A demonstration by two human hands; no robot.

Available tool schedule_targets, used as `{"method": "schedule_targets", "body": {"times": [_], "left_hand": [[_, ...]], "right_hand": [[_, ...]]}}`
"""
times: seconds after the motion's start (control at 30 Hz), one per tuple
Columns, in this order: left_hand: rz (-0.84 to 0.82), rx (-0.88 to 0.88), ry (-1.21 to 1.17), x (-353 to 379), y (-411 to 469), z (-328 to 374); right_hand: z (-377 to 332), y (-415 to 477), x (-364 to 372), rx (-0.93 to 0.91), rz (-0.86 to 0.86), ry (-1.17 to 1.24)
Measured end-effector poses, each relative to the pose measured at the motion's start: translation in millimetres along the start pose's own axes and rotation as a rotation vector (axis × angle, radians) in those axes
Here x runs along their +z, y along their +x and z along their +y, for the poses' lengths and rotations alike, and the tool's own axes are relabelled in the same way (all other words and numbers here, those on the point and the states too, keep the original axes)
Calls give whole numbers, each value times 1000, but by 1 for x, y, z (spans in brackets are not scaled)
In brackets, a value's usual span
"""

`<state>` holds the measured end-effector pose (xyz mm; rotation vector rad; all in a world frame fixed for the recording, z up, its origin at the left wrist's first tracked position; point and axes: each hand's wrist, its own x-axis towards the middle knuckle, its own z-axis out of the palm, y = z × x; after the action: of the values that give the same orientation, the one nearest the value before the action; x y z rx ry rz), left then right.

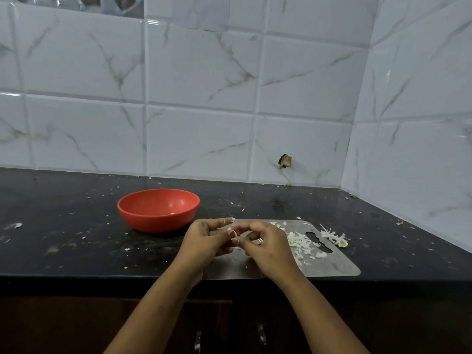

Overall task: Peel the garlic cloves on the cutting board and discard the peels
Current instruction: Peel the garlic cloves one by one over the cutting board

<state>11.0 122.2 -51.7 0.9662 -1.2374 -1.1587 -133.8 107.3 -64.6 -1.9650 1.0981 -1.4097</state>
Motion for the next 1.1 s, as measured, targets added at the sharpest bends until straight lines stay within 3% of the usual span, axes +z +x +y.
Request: {"method": "schedule_targets", "body": {"times": [0.43, 0.6, 0.93, 1.1], "left_hand": [[-38, 75, 167, 2, -1, -4], [-54, 137, 294, 5, -3, -6], [37, 171, 301, 7, -5, -5], [167, 145, 462, 4, -3, -7]], "right_hand": [[5, -2, 2, -58, 113, -89], [1, -2, 1, -56, 19, -115], [3, -5, 0, -79, 41, -174], [5, -1, -2, -17, 190, -36]]}}
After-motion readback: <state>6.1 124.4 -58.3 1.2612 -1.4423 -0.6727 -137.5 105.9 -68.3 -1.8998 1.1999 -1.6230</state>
